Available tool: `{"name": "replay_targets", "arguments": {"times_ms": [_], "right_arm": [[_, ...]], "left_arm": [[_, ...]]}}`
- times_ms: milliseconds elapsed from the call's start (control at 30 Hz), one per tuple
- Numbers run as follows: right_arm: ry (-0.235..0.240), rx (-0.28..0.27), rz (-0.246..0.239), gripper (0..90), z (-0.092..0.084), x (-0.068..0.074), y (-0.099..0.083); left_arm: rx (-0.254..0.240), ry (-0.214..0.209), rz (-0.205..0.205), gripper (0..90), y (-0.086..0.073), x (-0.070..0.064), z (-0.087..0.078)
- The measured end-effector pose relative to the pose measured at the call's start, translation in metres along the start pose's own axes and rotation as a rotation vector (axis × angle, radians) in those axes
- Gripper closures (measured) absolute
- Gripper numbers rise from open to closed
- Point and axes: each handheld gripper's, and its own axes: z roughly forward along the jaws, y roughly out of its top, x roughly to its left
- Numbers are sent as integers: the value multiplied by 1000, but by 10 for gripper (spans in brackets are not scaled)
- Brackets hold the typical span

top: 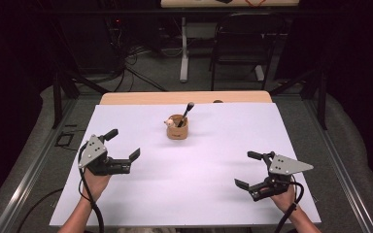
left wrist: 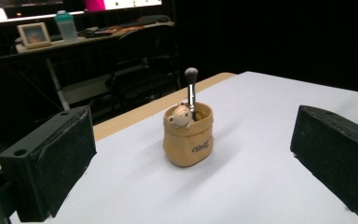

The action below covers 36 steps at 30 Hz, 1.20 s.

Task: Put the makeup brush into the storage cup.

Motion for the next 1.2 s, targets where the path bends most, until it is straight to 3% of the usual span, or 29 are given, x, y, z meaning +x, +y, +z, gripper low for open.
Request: {"name": "replay_targets", "arguments": {"times_ms": [200, 400, 667, 1200], "right_arm": [[-1, -1, -1, 3, 0, 0, 0], [-1, -2, -4, 3, 0, 0, 0], [-3, -4, -4, 3, 0, 1, 0], [-4, -4, -9, 4, 1, 2, -1]], "left_arm": [[-9, 0, 4, 0, -13, 5, -12], [-21, 2, -37, 0, -27, 9, -23], [-15, -1, -45, 0, -41, 6, -36], [-15, 1, -59, 0, -51, 4, -47]]}}
